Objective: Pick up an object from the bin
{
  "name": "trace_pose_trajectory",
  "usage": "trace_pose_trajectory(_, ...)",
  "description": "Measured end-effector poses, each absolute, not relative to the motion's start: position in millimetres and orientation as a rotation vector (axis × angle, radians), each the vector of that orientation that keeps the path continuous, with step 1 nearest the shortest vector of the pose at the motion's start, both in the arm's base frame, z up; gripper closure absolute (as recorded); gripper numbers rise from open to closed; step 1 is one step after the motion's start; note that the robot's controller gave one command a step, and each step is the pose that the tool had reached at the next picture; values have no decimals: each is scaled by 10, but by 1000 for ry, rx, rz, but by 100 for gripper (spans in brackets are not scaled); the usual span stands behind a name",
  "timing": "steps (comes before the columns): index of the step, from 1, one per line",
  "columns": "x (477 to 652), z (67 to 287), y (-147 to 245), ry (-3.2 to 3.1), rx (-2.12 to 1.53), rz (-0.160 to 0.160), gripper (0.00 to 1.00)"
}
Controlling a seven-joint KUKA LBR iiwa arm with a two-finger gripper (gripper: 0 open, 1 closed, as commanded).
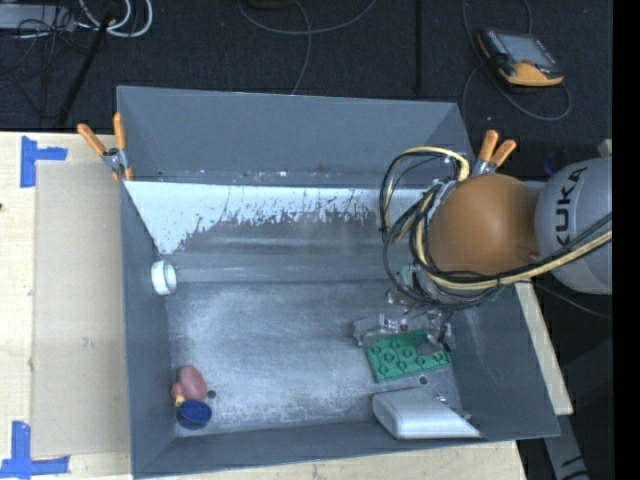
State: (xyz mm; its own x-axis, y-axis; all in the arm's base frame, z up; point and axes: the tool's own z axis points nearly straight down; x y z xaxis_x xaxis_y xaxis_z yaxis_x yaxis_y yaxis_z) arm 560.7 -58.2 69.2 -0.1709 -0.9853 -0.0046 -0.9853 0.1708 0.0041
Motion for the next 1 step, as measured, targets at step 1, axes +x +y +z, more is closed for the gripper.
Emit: trace_pose_trajectory(1, 5612, 753, -600, 2409, -2014, 5, 100)
